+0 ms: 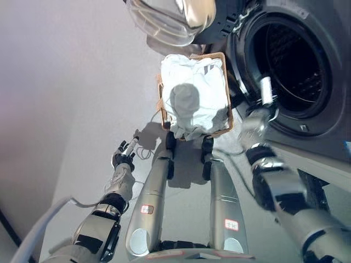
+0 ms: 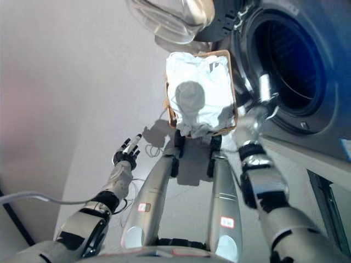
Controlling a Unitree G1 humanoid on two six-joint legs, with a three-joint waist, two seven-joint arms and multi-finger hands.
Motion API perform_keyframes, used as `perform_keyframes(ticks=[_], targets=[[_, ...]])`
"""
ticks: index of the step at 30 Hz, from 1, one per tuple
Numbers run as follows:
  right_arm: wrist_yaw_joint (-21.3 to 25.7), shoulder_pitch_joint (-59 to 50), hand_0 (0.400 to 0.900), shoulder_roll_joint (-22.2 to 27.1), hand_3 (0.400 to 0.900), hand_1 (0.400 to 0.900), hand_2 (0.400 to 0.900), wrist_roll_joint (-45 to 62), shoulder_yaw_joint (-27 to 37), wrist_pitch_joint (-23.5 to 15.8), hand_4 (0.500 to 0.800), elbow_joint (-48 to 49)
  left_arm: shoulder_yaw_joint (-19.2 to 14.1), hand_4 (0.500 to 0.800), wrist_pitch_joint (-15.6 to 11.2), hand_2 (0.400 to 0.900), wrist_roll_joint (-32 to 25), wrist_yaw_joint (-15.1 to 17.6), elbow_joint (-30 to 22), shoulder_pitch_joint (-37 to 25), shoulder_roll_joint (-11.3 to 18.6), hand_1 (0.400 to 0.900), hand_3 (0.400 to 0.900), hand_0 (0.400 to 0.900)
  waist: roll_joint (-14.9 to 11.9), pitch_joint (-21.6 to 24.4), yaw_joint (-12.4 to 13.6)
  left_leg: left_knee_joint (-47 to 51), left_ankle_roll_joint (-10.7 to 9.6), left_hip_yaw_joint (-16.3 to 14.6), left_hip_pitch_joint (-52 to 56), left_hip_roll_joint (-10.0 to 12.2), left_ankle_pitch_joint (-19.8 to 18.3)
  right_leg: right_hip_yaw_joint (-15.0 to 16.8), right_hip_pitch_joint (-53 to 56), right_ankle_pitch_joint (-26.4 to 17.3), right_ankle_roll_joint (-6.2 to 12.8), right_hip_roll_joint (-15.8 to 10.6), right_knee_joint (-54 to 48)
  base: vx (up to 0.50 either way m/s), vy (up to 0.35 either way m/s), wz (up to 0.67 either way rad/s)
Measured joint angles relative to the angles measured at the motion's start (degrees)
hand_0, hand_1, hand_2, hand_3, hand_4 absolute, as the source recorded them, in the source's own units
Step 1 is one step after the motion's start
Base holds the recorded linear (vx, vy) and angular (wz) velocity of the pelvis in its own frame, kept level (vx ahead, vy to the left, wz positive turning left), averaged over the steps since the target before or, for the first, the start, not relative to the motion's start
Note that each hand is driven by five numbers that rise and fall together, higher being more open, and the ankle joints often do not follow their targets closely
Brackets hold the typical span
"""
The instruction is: Put the clothes in the basket into the washing machine.
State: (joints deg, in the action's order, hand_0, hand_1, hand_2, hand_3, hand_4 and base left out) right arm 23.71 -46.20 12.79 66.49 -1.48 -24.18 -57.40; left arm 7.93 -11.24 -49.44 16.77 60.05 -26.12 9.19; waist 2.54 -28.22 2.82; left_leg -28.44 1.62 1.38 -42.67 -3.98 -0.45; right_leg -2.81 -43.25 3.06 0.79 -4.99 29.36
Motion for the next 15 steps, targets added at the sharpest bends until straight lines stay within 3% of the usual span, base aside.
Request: perform_keyframes(ticks=[4,6,10,15], targets=[[-2.21,11.76,0.900,-2.10,0.900,0.900,0.900,-8.84,-4.14,3.54,0.800,2.42,-1.75,0.800,1.39,0.900,1.17,-1.64,2.28,2.10,-1.14,0.900,0.900,0.900,-0.11,0.03,-0.74,3.42,0.14,-0.06,7.79,0.46,0.02,0.01,8.96,-1.65,0.95,0.74,-5.80,0.09,0.011,-0.09],[-3.83,17.14,0.900,-2.07,0.900,0.900,0.900,-16.28,-7.37,6.63,0.800,-0.44,-4.16,0.800,2.15,0.900,3.56,-3.61,4.78,4.95,-1.06,0.900,0.900,0.900,-1.00,2.02,-1.41,6.36,0.42,-0.44,12.70,0.79,-0.32,-0.06,14.35,-2.21,1.40,0.91,-9.88,0.09,-0.012,0.05],[-4.28,26.22,0.900,-0.85,0.900,0.900,0.900,-35.18,-11.25,13.50,0.800,-7.85,-5.18,0.800,2.53,0.900,8.84,-5.32,9.42,10.54,0.37,0.900,0.900,0.900,-3.22,8.74,-1.40,12.48,0.00,0.03,21.18,0.76,0.13,-1.10,23.88,-3.63,1.90,1.06,-18.15,0.08,-0.030,0.11],[-5.26,30.84,0.900,0.02,0.900,0.900,0.900,-49.43,-10.53,17.06,0.800,-13.50,-5.51,0.800,3.72,0.900,16.17,-6.03,11.66,13.35,1.85,0.900,0.900,0.900,-4.70,12.79,-1.32,19.97,0.38,0.66,29.50,0.68,2.12,-2.25,33.08,-6.46,2.05,1.27,-27.19,0.08,-0.008,0.04]])
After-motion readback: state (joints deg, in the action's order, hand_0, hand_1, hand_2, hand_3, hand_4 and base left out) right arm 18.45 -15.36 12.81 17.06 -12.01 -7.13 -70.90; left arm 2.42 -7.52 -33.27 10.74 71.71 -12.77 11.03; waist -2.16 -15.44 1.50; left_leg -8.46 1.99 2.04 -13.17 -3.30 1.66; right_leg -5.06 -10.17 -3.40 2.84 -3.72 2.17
